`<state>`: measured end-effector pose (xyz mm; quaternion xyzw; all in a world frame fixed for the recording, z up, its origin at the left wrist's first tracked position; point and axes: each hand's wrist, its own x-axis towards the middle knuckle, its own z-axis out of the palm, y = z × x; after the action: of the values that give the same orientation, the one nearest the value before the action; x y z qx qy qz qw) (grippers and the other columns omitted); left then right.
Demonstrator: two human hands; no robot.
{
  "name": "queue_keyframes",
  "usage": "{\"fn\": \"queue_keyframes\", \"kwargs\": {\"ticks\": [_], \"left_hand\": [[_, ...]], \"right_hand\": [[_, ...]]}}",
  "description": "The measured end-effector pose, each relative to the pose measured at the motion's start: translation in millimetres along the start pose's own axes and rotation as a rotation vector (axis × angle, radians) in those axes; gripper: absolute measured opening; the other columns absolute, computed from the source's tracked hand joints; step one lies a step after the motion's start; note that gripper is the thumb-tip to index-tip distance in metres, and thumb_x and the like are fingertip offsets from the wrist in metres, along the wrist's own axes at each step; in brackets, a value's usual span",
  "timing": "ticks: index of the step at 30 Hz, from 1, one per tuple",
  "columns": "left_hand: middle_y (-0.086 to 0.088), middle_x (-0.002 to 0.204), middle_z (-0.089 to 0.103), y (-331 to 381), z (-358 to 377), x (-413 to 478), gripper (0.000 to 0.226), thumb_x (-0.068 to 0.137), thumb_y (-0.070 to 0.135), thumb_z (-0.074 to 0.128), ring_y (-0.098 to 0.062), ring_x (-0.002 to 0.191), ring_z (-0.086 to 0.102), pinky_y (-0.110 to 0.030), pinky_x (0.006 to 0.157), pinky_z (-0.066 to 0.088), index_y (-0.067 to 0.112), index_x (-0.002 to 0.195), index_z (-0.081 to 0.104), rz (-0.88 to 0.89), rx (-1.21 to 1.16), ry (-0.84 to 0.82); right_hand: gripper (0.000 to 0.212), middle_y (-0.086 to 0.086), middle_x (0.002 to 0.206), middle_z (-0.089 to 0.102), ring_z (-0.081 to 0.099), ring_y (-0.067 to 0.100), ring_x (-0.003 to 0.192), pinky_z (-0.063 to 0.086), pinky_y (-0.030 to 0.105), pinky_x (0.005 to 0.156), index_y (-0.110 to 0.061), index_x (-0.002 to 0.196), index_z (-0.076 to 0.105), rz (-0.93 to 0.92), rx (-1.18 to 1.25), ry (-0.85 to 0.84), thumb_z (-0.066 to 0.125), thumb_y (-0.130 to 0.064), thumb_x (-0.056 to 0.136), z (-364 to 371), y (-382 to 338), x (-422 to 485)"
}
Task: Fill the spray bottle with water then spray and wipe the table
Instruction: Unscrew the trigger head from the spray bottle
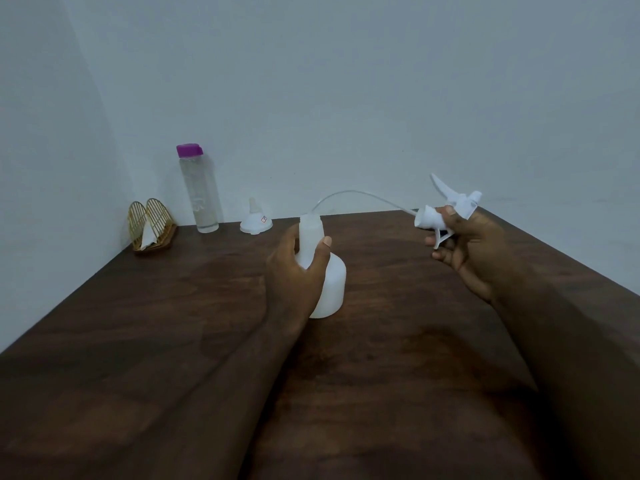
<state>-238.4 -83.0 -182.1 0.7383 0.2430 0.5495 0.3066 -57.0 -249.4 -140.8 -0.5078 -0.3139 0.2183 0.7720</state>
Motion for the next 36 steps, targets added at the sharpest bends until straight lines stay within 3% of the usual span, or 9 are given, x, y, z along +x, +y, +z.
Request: {"fn": "queue_keyframes", "kwargs": {"ticks": [8, 15, 19, 21, 24, 26, 28, 31, 36], "left_hand": [[0.036, 0.09, 0.053, 1.0, -2.0, -1.2, 0.024, 0.088, 0.038, 0.067, 0.022, 0.089, 0.052, 0.003, 0.072, 0.035, 0.027, 0.109, 0.061, 0.0, 0.0, 0.006], [0.022, 0.097, 0.06, 2.0, -1.8, -1.4, 0.035, 0.089, 0.038, 0.066, 0.02, 0.089, 0.053, 0.004, 0.073, 0.035, 0.018, 0.117, 0.063, 0.011, 0.0, -0.001], [0.035, 0.088, 0.052, 1.9, -1.5, -0.9, 0.032, 0.089, 0.036, 0.067, 0.025, 0.087, 0.05, 0.003, 0.072, 0.035, 0.019, 0.115, 0.063, 0.016, -0.003, 0.003], [0.037, 0.089, 0.051, 2.3, -0.7, -0.7, 0.032, 0.089, 0.037, 0.067, 0.024, 0.088, 0.051, 0.001, 0.072, 0.036, 0.02, 0.115, 0.062, 0.015, 0.0, 0.0], [0.037, 0.09, 0.051, 1.8, -0.1, -0.5, 0.033, 0.089, 0.038, 0.067, 0.022, 0.088, 0.052, -0.005, 0.075, 0.038, 0.02, 0.116, 0.062, 0.011, -0.004, 0.006], [0.037, 0.09, 0.051, 1.6, -0.4, -0.2, 0.033, 0.089, 0.038, 0.066, 0.024, 0.089, 0.051, -0.005, 0.076, 0.038, 0.021, 0.117, 0.062, 0.007, -0.003, 0.005], [0.036, 0.09, 0.052, 1.7, -0.6, -0.4, 0.031, 0.089, 0.038, 0.066, 0.023, 0.089, 0.051, -0.004, 0.075, 0.037, 0.022, 0.115, 0.062, 0.006, -0.004, 0.002], [0.035, 0.09, 0.051, 4.1, -1.6, -1.6, 0.032, 0.089, 0.037, 0.067, 0.025, 0.088, 0.05, 0.003, 0.071, 0.035, 0.02, 0.116, 0.062, 0.007, -0.002, -0.003], [0.033, 0.09, 0.052, 4.4, -0.8, -0.9, 0.032, 0.089, 0.038, 0.066, 0.024, 0.089, 0.05, 0.005, 0.071, 0.034, 0.019, 0.114, 0.062, 0.004, -0.01, -0.007]], "right_hand": [[0.018, 0.008, 0.092, 0.067, 0.054, 0.009, 0.053, 0.037, 0.019, 0.044, -0.014, 0.113, 0.054, 0.064, 0.05, -0.012, 0.046, -0.026, 0.102, -5.4, 3.3, 1.6], [0.018, 0.006, 0.088, 0.066, 0.052, 0.009, 0.052, 0.033, 0.019, 0.041, -0.013, 0.111, 0.054, 0.067, 0.085, -0.007, 0.045, -0.025, 0.102, -5.5, 5.6, 2.3], [0.011, 0.005, 0.082, 0.064, 0.048, 0.009, 0.049, 0.03, 0.019, 0.039, -0.014, 0.103, 0.053, 0.052, 0.056, 0.042, 0.045, -0.022, 0.102, -5.7, 3.1, 3.0], [0.015, 0.005, 0.082, 0.064, 0.045, 0.009, 0.049, 0.031, 0.019, 0.038, -0.012, 0.103, 0.054, 0.065, 0.129, 0.028, 0.046, -0.025, 0.101, -5.9, 4.7, 4.2], [0.032, 0.012, 0.087, 0.061, 0.047, 0.01, 0.049, 0.033, 0.021, 0.036, -0.003, 0.12, 0.055, 0.034, -0.115, 0.073, 0.053, -0.028, 0.1, -3.9, 9.7, 5.3], [0.037, 0.016, 0.093, 0.064, 0.047, 0.011, 0.048, 0.033, 0.022, 0.038, -0.001, 0.122, 0.054, 0.05, -0.085, 0.037, 0.052, -0.03, 0.1, -1.1, 10.1, 4.4], [0.035, 0.016, 0.093, 0.067, 0.046, 0.011, 0.047, 0.033, 0.021, 0.039, -0.001, 0.118, 0.054, 0.065, 0.016, -0.004, 0.047, -0.032, 0.102, -1.2, 9.6, 4.1], [0.034, 0.014, 0.09, 0.065, 0.048, 0.011, 0.046, 0.035, 0.022, 0.037, -0.004, 0.126, 0.053, 0.032, -0.166, 0.073, 0.05, -0.028, 0.102, -4.0, 8.1, 3.2], [0.019, 0.012, 0.081, 0.063, 0.049, 0.011, 0.047, 0.04, 0.022, 0.041, -0.003, 0.111, 0.056, 0.062, -0.056, 0.084, 0.049, -0.017, 0.1, -6.2, 6.5, 4.3]]}}
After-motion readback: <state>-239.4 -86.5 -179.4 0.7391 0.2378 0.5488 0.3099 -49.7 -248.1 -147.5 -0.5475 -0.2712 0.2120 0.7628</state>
